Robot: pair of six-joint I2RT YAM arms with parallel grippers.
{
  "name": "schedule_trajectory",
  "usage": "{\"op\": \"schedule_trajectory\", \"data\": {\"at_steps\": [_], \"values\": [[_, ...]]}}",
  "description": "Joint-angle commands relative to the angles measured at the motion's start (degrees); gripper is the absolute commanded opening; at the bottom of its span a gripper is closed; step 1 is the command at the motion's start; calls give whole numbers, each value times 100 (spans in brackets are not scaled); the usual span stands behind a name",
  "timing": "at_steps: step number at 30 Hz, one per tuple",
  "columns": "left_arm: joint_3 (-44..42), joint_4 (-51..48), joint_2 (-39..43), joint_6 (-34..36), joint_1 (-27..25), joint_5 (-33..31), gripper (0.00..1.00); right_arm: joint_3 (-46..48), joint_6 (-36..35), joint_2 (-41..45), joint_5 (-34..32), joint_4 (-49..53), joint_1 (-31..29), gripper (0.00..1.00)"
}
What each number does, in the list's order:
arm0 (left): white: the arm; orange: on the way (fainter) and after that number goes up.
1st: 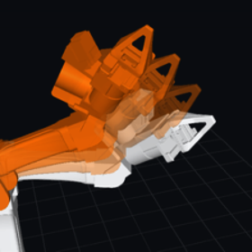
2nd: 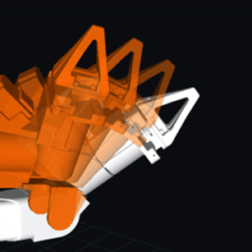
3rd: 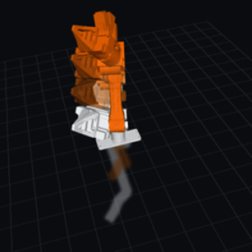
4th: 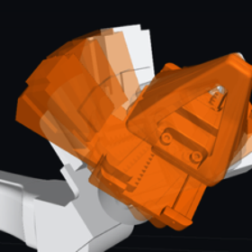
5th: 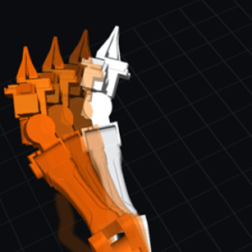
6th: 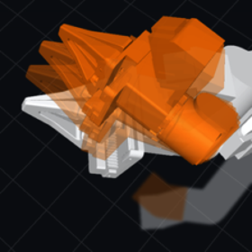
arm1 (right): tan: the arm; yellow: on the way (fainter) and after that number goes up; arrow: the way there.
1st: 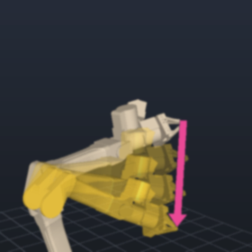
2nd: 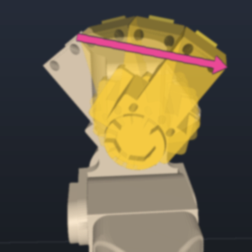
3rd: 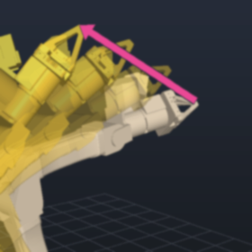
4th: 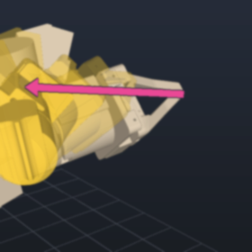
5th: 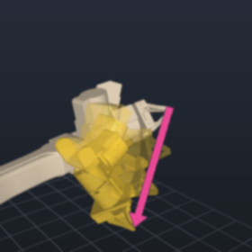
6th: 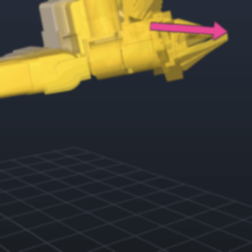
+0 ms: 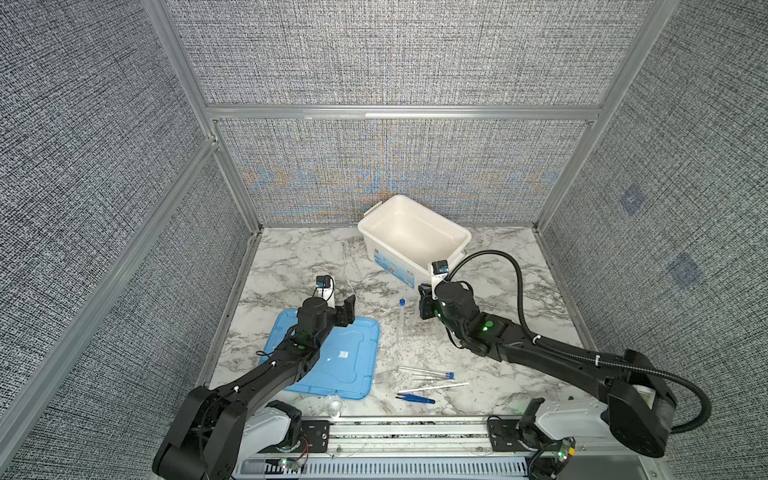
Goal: Organize the chemistry lab equipment
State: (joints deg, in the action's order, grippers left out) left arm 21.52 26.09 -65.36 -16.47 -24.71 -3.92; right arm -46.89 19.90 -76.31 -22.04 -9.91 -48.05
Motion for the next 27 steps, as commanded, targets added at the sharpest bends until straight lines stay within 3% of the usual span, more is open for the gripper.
{"op": "schedule_trajectory", "data": {"at_steps": [1,27], "values": [[-16,148,45,65,1,23,79,25,-326,-50,-63,-754,-2,14],[-33,178,-12,96,-7,-38,79,819,-958,16,404,-1561,-38,14]]}}
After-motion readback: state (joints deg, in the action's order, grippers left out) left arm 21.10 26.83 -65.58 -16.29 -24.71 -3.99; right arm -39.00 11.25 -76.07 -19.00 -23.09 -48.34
